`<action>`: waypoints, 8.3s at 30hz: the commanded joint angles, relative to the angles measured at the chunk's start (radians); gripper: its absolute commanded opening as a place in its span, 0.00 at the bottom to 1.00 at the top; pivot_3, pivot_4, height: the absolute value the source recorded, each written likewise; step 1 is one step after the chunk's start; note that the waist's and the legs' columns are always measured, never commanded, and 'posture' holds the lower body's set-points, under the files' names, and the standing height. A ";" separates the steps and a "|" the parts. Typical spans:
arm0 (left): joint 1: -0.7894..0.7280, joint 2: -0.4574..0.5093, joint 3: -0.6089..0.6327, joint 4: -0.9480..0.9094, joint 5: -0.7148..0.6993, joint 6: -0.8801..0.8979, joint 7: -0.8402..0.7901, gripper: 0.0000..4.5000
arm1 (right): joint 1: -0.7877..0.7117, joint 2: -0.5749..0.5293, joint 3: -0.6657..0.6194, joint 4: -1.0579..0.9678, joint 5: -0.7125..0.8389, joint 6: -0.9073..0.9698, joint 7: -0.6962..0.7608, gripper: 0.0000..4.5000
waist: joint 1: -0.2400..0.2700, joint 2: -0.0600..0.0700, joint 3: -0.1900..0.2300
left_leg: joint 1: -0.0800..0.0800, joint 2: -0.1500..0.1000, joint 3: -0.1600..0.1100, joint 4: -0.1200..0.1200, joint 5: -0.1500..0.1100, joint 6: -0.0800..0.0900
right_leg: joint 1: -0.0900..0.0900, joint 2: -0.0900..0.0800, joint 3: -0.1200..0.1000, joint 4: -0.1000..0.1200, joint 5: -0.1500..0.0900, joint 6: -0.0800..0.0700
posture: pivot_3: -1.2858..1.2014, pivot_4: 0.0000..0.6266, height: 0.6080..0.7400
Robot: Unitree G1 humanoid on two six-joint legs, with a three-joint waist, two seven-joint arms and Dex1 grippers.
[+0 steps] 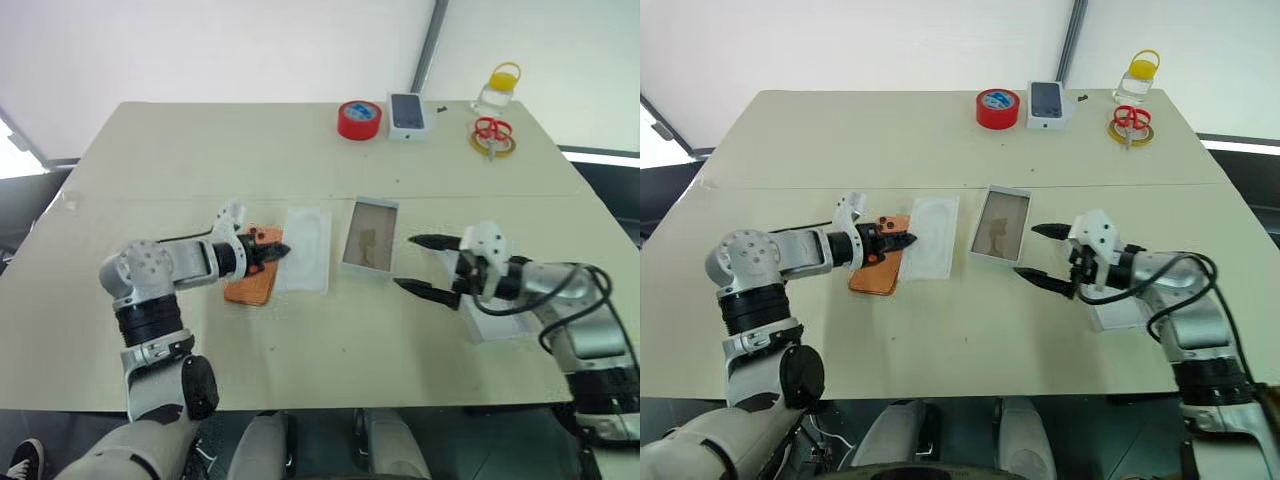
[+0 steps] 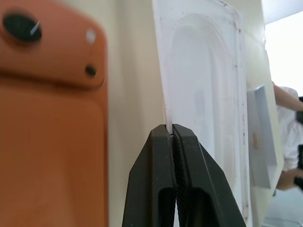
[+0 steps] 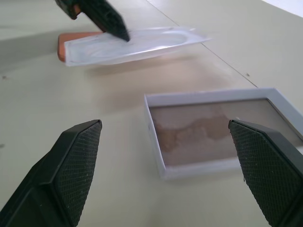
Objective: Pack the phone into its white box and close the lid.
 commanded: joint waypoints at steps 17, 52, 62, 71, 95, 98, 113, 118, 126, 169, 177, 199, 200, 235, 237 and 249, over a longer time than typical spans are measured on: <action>0.037 0.002 -0.100 -0.103 0.062 -0.191 0.025 0.00 | -0.212 0.115 0.230 0.249 -0.256 -0.064 -0.032 0.72 | -0.001 0.000 0.000 | -0.003 -0.002 -0.001 0.000 0.002 -0.003 | -0.002 -0.001 0.000 0.000 0.000 0.000 | 0.52 0.24 1.00; 0.072 -0.193 -0.047 -0.292 0.019 0.009 0.111 0.00 | 0.016 0.002 0.181 -0.064 -0.135 -0.094 0.129 0.51 | 0.003 -0.001 0.001 | -0.004 -0.004 -0.002 0.000 0.002 -0.003 | -0.002 -0.002 -0.001 -0.001 0.000 0.000 | 0.52 0.24 1.00; 0.059 -0.279 -0.036 -0.226 0.041 -0.010 0.115 0.00 | 0.025 -0.060 -0.001 0.057 -0.107 -0.136 0.057 0.62 | 0.002 -0.002 0.001 | -0.004 -0.007 -0.003 0.000 0.002 -0.002 | -0.002 -0.002 -0.001 -0.001 0.000 0.000 | 0.52 0.24 1.00; 0.093 -0.281 -0.125 -0.184 0.065 -0.034 0.089 0.00 | 0.006 -0.048 -0.024 0.151 -0.139 -0.220 -0.003 0.62 | 0.002 -0.002 0.001 | -0.004 -0.007 -0.002 0.000 0.002 -0.002 | -0.002 -0.002 -0.001 -0.001 0.000 0.000 | 0.52 0.24 1.00; 0.133 -0.339 -0.203 -0.178 0.090 -0.143 0.106 0.14 | -0.023 -0.038 -0.014 0.173 -0.155 -0.241 -0.026 0.64 | 0.002 -0.002 0.001 | -0.004 -0.007 -0.003 0.000 0.002 -0.002 | -0.002 -0.003 -0.001 -0.001 0.000 0.000 | 0.52 0.24 1.00; 0.133 -0.333 -0.214 -0.188 0.100 -0.134 0.112 0.45 | -0.027 -0.034 -0.015 0.167 -0.149 -0.234 -0.029 0.64 | 0.002 -0.001 0.001 | -0.004 -0.007 -0.003 0.000 0.002 -0.002 | -0.002 -0.003 -0.001 -0.001 0.000 0.000 | 0.52 0.24 1.00; 0.067 -0.295 -0.154 -0.290 0.013 -0.176 0.083 0.65 | -0.101 0.064 0.001 0.149 -0.119 -0.142 -0.081 0.12 | 0.002 -0.001 0.001 | -0.004 -0.007 -0.003 0.000 0.002 -0.002 | -0.002 -0.003 -0.001 -0.001 0.000 0.000 | 0.52 0.24 1.00; 0.111 -0.237 -0.179 -0.334 0.008 -0.189 0.055 0.65 | -0.114 0.107 0.015 0.098 -0.093 -0.102 -0.095 0.02 | -0.003 -0.001 0.001 | -0.005 -0.008 -0.003 0.000 0.001 -0.002 | -0.002 -0.003 -0.001 -0.001 0.000 0.000 | 0.52 0.24 1.00; 0.415 0.191 -0.335 -0.365 0.234 -0.954 -0.408 0.65 | -0.110 0.186 0.216 0.040 -0.313 -0.092 -0.214 0.02 | -0.023 0.000 0.001 | -0.004 -0.004 -0.002 -0.001 0.004 -0.006 | -0.007 -0.003 0.000 0.007 -0.003 -0.004 | 0.52 0.24 1.00; 0.529 0.507 -0.247 -0.049 0.082 -0.924 -0.620 0.65 | -0.307 0.182 0.267 0.225 -0.506 -0.206 -0.273 0.02 | -0.023 -0.001 0.000 | -0.006 -0.004 -0.002 0.000 0.001 -0.001 | -0.009 -0.004 -0.002 0.009 -0.004 -0.005 | 0.52 0.24 1.00; 0.476 0.575 -0.307 -0.002 0.065 -0.737 -0.649 0.65 | -0.393 0.347 0.271 0.163 -0.402 -0.086 -0.252 0.02 | -0.028 -0.001 0.001 | -0.006 -0.003 -0.002 -0.001 0.001 -0.001 | -0.010 -0.003 -0.002 0.010 -0.003 -0.004 | 0.52 0.24 1.00; 0.374 0.527 -0.389 0.111 0.096 -0.552 -0.614 0.03 | -0.562 0.515 0.588 0.491 -0.699 -0.059 -0.242 0.00 | -0.026 0.000 0.000 | -0.005 -0.007 -0.004 -0.001 0.003 -0.004 | -0.010 -0.005 -0.002 0.012 -0.003 -0.004 | 0.52 0.24 1.00; 0.376 0.528 -0.390 0.112 0.110 -0.575 -0.608 0.01 | -0.562 0.513 0.585 0.496 -0.700 -0.062 -0.245 0.00 | -0.026 0.000 0.000 | -0.005 -0.007 -0.004 -0.001 0.003 -0.005 | -0.009 -0.005 -0.002 0.012 -0.003 -0.004 | 0.52 0.24 1.00; 0.315 0.377 -0.220 0.067 -0.054 -0.111 -0.437 0.99 | -0.531 0.517 0.577 0.476 -0.703 -0.073 -0.205 0.00 | -0.028 0.001 -0.002 | 0.008 -0.007 -0.004 -0.009 0.003 -0.006 | 0.000 -0.006 -0.001 0.011 -0.004 -0.003 | 0.52 0.24 1.00; 0.311 0.348 -0.206 0.065 -0.057 -0.093 -0.418 0.99 | -0.533 0.518 0.578 0.478 -0.704 -0.075 -0.206 0.00 | -0.026 0.001 -0.002 | 0.008 -0.008 -0.004 -0.009 0.003 -0.006 | 0.000 -0.006 -0.001 0.011 -0.004 -0.002 | 0.52 0.24 1.00; 0.285 0.260 -0.161 0.079 -0.060 -0.074 -0.365 0.99 | -0.536 0.517 0.573 0.488 -0.710 -0.090 -0.214 0.00 | -0.021 0.003 -0.003 | 0.009 -0.009 -0.005 -0.009 0.004 -0.007 | 0.001 -0.008 -0.001 0.011 -0.004 -0.003 | 0.52 0.24 1.00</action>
